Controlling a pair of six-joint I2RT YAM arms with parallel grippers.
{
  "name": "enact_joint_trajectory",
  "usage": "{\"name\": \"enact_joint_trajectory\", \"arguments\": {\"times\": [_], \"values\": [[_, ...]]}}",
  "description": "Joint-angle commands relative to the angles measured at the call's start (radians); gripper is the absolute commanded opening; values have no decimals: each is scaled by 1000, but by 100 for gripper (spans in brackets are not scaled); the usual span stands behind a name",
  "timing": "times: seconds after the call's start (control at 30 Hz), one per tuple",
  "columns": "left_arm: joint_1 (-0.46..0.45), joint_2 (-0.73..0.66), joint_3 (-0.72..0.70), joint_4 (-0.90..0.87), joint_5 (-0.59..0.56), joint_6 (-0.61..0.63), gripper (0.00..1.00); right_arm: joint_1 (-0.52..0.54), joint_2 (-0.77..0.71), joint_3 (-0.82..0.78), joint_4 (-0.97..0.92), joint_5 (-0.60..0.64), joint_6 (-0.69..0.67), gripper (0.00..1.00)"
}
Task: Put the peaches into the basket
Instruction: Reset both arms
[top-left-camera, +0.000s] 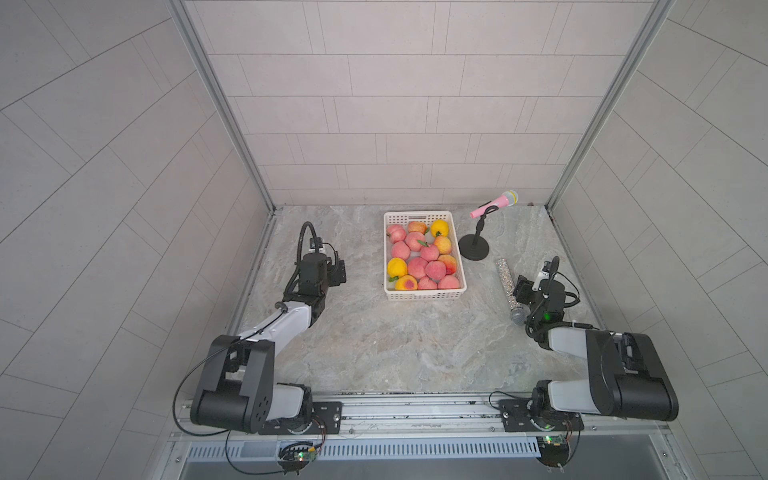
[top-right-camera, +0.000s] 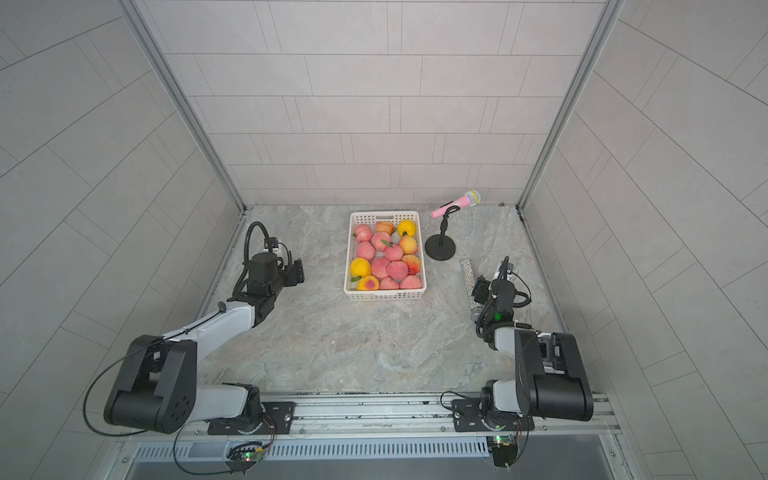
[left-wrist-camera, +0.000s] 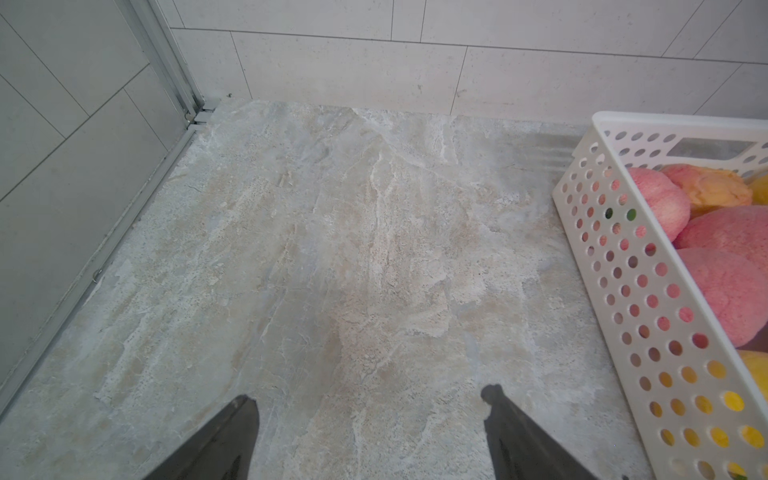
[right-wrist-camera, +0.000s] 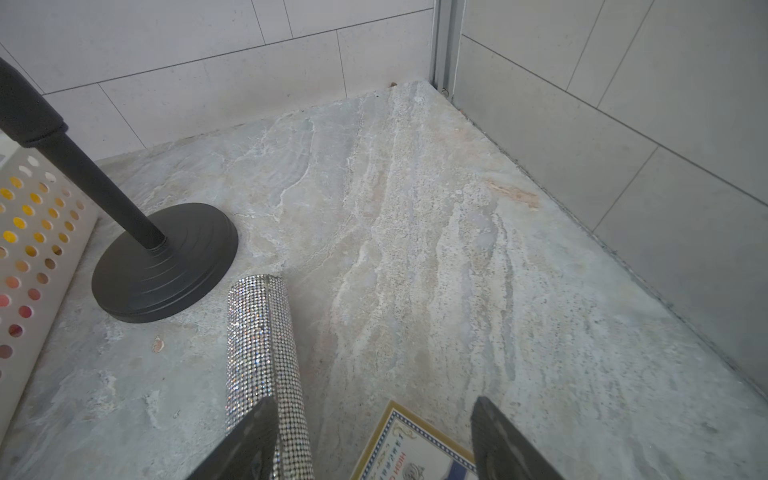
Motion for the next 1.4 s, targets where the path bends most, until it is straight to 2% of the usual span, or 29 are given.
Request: {"name": "enact_joint_trajectory", "arguments": {"times": [0.0, 0.1, 0.2, 0.23, 0.27, 0.33, 0.43, 0.47, 0.5, 0.57, 0.73, 0.97, 1.07, 1.13, 1.17, 1.2, 1.3, 1.37], "values": [[12, -6, -46, 116, -19, 64, 92, 3, 42, -32, 237, -52, -35, 74], [23, 1, -40, 93, 0, 58, 92, 12, 29, -35, 213, -93, -73, 75], [30, 25, -47, 94, 17, 53, 92, 58, 162, -80, 449, -78, -119, 80], [29, 29, -66, 108, 31, 60, 92, 66, 227, -102, 576, -62, -119, 100], [31, 27, -96, 140, 39, 64, 92, 65, 197, -102, 527, -54, -119, 100], [32, 28, -189, 337, 41, 63, 93, 65, 123, -77, 374, -37, -115, 100], [37, -1, -193, 300, 62, 63, 94, 65, 165, -48, 388, -38, -114, 100], [37, 3, -199, 319, 74, 64, 99, 66, 190, -51, 437, -39, -108, 100], [38, 7, -207, 345, 80, 70, 100, 66, 183, -56, 423, -35, -107, 100], [36, 1, -225, 373, 83, 75, 100, 65, 150, -34, 331, -7, -97, 100], [38, -40, -292, 461, 35, 64, 100, 65, 152, -12, 301, -13, -99, 100], [35, -53, -321, 485, 9, 58, 100, 69, 158, -11, 307, -9, -100, 100], [37, -59, -320, 475, -62, 54, 100, 68, 154, -2, 289, -17, -101, 100], [37, -59, -326, 494, -134, 134, 100, 69, 153, 18, 243, -45, -112, 100], [52, -42, -325, 512, -164, 113, 100, 68, 153, 38, 210, -63, -117, 100], [86, -4, -323, 537, -126, 81, 100, 70, 151, 58, 169, -73, -126, 100], [98, 186, -354, 826, -15, 112, 100, 80, 151, 60, 165, -61, -131, 100], [98, 244, -335, 843, 13, 121, 100, 79, 147, 63, 155, -60, -133, 100]]}}
